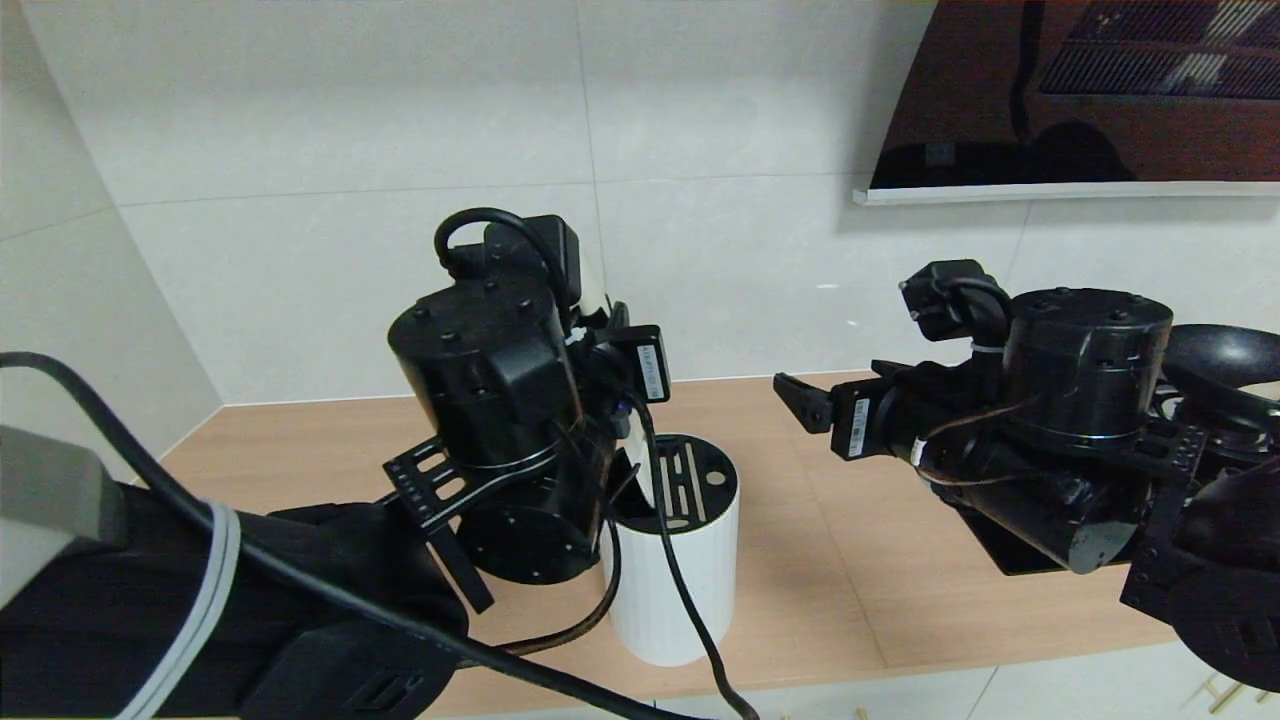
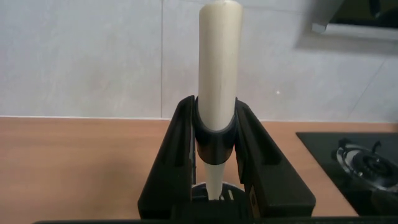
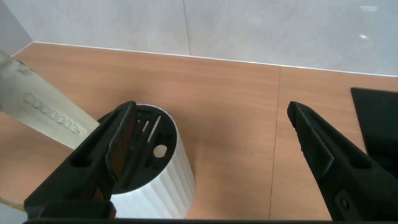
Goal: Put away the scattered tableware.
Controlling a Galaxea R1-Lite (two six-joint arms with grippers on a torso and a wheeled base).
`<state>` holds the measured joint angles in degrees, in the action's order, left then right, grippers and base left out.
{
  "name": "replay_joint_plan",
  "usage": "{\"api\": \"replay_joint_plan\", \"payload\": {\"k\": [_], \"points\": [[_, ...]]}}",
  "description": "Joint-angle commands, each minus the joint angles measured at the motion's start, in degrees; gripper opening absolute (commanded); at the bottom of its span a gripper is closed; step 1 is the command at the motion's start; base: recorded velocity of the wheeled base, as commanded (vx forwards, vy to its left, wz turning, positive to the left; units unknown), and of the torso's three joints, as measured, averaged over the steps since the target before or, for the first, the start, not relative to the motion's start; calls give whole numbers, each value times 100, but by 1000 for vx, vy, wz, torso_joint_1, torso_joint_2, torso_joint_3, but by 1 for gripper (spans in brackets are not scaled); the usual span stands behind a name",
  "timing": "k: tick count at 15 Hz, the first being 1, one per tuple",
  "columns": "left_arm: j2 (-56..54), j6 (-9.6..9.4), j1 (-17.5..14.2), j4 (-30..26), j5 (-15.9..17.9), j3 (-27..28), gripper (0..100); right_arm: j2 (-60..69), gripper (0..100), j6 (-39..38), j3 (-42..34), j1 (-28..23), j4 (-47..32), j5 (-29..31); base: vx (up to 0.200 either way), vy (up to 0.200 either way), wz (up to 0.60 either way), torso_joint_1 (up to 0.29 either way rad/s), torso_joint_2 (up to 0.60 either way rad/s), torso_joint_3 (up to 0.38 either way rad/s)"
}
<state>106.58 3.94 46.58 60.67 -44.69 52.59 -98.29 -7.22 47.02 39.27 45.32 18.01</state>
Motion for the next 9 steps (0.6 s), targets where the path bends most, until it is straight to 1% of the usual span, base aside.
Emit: {"api": "replay_joint_plan", "payload": {"k": [1, 4, 6, 9], "points": [[135, 2, 0, 15, -5, -12, 0, 3, 100, 1, 0, 2, 3, 1, 0, 0, 0, 0, 0, 0], [179, 11, 9, 24, -5, -47, 0, 3, 100, 1, 0, 2, 3, 1, 0, 0, 0, 0, 0, 0], [284, 151, 97, 24, 13, -153, 0, -6, 100, 1, 0, 2, 3, 1, 0, 0, 0, 0, 0, 0], [442, 204, 106, 24, 4, -188, 0, -14, 100, 1, 0, 2, 3, 1, 0, 0, 0, 0, 0, 0]]}}
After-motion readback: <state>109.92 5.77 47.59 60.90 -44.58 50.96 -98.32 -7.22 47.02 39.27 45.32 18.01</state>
